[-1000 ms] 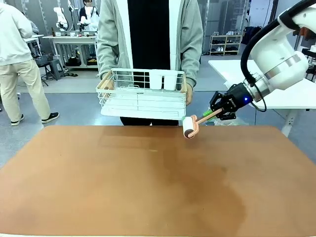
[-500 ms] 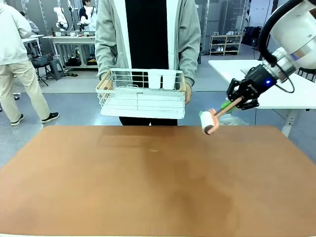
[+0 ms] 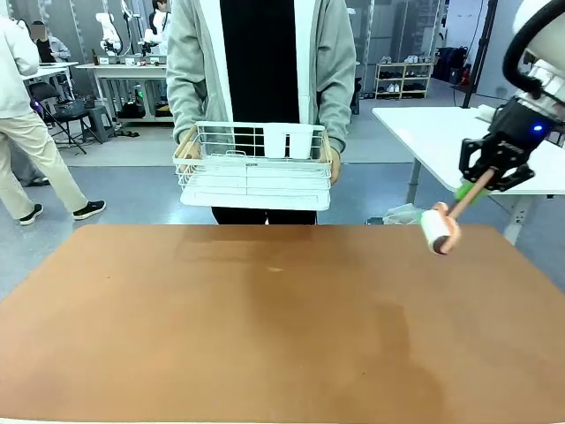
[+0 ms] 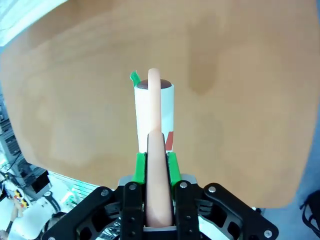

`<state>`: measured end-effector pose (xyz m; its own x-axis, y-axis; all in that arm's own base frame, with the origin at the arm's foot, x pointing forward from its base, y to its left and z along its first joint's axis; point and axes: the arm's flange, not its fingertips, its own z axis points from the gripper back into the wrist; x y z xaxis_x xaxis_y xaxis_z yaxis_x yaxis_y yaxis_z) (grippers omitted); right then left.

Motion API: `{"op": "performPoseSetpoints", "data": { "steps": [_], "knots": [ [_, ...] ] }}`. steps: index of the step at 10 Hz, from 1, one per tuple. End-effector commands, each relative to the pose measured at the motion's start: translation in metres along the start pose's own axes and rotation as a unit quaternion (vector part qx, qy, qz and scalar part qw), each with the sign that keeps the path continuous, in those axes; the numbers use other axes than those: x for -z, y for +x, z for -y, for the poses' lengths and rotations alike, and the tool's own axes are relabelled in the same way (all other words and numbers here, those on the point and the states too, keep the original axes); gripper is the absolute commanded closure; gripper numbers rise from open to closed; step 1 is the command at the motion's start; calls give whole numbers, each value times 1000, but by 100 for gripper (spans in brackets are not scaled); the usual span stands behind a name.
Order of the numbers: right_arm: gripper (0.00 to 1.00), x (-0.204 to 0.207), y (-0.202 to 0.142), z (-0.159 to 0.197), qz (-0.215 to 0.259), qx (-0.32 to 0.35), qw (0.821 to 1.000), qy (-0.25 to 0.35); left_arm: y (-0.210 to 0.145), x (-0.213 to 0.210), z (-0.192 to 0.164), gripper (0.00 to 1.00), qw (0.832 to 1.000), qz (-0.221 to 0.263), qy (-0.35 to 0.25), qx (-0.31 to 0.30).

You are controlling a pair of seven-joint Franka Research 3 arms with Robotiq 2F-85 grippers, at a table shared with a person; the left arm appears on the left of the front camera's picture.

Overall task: Clean the table.
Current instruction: Clean the table with the Lint Roller when the human lifts the Dish drying rack.

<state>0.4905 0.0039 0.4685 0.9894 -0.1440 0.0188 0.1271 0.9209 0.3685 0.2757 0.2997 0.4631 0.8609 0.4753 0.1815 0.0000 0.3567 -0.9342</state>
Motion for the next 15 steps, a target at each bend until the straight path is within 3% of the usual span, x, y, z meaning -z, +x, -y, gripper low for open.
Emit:
{"op": "performPoseSetpoints", "data": {
  "steps": [1, 3, 7, 15],
  "knots": [
    [79, -20, -27, 15, 11, 6, 1000, -26, -2, -2, 2, 0, 1000, 3, -13, 10],
    [79, -34, -39, 45, 33, 0, 999, -16, -2, -2, 2, 0, 1000, 3, -13, 10],
    [79, -39, -44, 71, 37, -26, 999, -17, -2, -2, 2, 0, 1000, 3, -13, 10],
    [79, -42, -41, 68, 28, -11, 999, -18, -2, -2, 2, 0, 1000, 3, -13, 10]
  ]
}}
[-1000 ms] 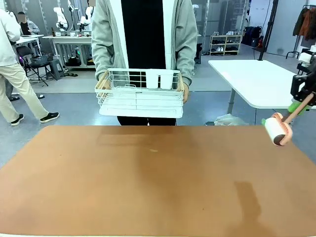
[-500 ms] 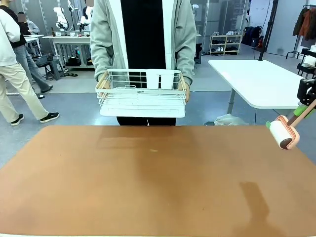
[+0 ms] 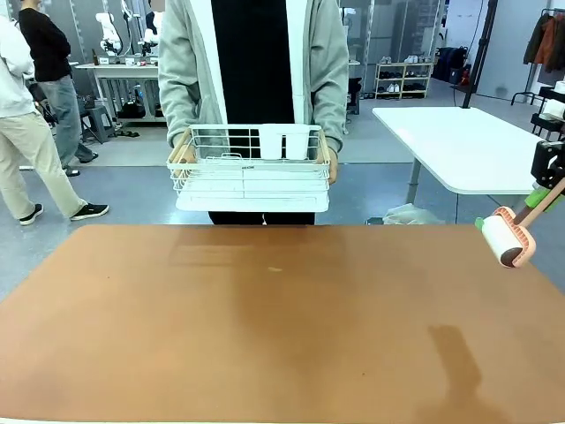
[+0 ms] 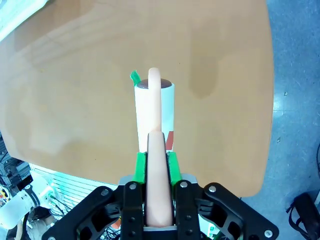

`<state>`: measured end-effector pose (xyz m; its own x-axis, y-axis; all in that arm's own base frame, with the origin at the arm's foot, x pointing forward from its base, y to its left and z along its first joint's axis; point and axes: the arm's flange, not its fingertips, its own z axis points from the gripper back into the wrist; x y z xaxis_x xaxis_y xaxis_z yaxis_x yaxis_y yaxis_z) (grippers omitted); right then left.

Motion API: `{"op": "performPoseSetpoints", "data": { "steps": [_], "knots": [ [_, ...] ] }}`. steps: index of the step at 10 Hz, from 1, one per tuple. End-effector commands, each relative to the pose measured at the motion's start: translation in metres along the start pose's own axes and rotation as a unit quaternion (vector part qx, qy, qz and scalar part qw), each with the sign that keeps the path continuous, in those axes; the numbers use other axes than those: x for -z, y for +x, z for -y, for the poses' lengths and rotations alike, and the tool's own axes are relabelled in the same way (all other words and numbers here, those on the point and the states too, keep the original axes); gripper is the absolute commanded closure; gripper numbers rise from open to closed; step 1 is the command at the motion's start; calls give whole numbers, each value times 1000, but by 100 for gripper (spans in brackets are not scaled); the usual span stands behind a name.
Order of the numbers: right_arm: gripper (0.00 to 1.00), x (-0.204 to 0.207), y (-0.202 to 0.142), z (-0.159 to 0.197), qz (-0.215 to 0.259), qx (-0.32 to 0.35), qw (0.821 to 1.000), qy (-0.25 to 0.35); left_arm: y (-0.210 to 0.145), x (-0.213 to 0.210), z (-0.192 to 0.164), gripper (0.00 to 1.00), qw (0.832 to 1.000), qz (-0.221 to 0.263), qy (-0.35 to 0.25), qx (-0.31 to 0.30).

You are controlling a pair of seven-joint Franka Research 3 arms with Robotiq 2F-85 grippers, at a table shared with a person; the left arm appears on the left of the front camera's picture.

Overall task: Clean the table.
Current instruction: Place the Lint Roller down when the Dish drying rack is positioned in the middle of the table.

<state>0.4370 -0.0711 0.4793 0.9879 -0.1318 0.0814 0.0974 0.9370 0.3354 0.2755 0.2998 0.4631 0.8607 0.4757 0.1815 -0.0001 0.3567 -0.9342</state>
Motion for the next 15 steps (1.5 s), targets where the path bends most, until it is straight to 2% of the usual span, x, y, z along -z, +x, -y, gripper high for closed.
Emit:
{"op": "performPoseSetpoints", "data": {
  "steps": [1, 15],
  "knots": [
    [79, -2, 1, -4, 1, 6, 1000, -1, -1, -2, 2, 0, 1000, 3, -13, 10],
    [79, -2, 1, -4, 1, 6, 1000, -1, -1, -2, 2, 0, 1000, 3, -13, 10]
  ]
}}
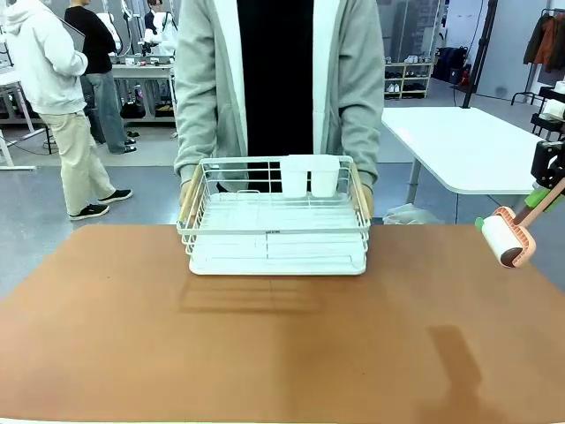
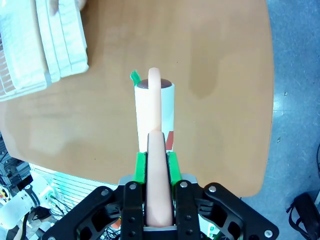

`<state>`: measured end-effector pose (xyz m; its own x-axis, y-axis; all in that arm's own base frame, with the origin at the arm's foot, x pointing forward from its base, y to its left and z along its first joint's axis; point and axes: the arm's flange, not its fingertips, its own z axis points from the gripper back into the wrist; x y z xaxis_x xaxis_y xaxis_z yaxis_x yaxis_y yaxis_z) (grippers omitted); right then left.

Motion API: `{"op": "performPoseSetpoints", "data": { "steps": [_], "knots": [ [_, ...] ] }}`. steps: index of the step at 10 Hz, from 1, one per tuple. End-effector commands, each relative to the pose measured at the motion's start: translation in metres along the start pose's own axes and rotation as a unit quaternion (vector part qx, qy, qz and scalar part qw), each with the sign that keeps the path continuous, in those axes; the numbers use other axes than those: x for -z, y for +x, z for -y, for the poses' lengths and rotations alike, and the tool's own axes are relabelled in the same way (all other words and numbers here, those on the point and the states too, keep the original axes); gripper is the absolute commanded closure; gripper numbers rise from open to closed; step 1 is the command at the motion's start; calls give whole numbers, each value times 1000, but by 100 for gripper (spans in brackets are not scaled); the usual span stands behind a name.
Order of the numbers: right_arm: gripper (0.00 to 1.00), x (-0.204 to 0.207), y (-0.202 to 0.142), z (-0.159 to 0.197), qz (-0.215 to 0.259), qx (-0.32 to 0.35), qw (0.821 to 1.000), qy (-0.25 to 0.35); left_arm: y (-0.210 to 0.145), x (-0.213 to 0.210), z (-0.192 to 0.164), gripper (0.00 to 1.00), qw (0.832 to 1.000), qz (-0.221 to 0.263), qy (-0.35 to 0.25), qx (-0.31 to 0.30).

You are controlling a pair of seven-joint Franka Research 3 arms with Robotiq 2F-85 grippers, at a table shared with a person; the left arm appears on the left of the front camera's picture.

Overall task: Clean the table.
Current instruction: Place the Lint Roller down when the Dish drying rack is positioned in the middle of the table.

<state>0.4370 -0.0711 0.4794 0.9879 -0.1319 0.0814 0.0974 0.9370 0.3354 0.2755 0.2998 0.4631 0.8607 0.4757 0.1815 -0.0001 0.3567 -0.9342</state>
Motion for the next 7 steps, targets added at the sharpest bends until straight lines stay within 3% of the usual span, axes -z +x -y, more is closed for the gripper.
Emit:
{"op": "performPoseSetpoints", "data": {
  "steps": [1, 7],
  "knots": [
    [79, -2, 1, -4, 1, 6, 1000, -1, -1, -2, 2, 0, 1000, 3, -13, 10],
    [79, -2, 1, -4, 1, 6, 1000, -1, -1, -2, 2, 0, 1000, 3, -13, 10]
  ]
}}
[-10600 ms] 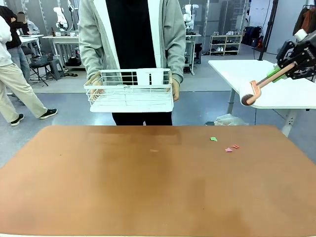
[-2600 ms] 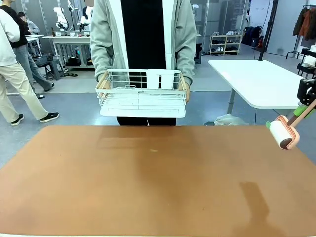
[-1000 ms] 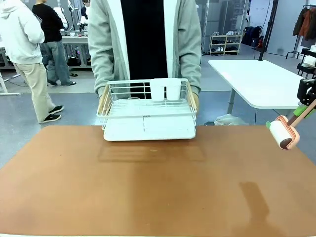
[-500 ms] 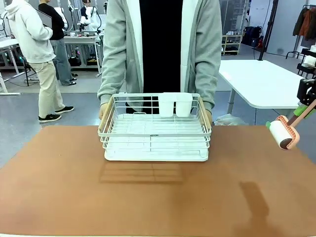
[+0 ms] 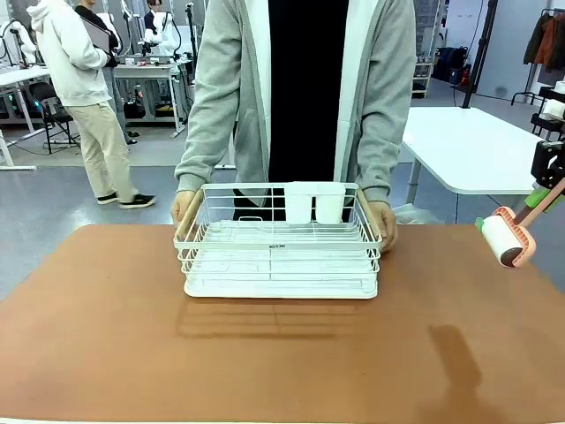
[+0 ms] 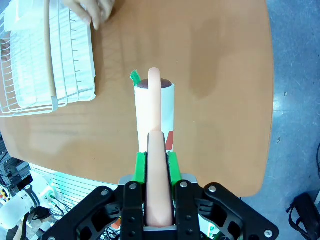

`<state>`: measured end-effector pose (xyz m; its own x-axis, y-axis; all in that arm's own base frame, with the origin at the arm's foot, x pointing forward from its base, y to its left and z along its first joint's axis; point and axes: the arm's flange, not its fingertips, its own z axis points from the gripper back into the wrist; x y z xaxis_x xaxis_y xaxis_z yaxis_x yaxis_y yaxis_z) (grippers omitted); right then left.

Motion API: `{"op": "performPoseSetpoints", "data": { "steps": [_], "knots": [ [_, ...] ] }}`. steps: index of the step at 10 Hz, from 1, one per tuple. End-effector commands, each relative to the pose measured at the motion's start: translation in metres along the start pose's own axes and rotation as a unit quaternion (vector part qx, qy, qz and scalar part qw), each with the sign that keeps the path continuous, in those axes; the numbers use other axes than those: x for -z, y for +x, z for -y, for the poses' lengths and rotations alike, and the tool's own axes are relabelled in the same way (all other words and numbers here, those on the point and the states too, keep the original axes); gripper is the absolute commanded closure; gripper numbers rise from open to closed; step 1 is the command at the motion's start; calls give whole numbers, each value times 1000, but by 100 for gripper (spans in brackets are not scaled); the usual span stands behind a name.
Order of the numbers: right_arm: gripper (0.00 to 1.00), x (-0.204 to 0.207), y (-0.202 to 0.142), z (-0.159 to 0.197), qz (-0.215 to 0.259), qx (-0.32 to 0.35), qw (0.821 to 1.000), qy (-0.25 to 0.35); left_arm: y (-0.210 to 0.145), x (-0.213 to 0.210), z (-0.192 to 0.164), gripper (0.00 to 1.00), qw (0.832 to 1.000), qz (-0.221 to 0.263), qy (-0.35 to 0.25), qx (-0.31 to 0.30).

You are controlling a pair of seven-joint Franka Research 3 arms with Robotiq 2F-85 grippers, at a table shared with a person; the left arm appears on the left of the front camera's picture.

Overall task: Clean the table.
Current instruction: Place the Lint Roller down when the Dish drying rack is positioned in the middle of the table.

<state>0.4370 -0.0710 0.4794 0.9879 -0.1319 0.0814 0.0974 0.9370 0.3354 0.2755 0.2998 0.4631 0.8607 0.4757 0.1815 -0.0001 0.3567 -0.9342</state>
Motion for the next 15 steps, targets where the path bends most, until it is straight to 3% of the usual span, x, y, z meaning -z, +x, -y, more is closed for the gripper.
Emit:
{"op": "performPoseSetpoints", "data": {
  "steps": [1, 13, 14, 15],
  "knots": [
    [79, -2, 1, -4, 1, 6, 1000, -1, -1, -2, 2, 0, 1000, 3, -13, 10],
    [79, 0, 0, 0, 0, 0, 1000, 0, -1, -2, 2, 0, 1000, 3, -13, 10],
    [79, -3, 8, -4, 62, 129, 990, -17, -1, -2, 2, 0, 1000, 3, -13, 10],
    [79, 1, 11, -8, 76, 228, 970, -21, -1, -2, 2, 0, 1000, 3, -13, 10]
  ]
}}
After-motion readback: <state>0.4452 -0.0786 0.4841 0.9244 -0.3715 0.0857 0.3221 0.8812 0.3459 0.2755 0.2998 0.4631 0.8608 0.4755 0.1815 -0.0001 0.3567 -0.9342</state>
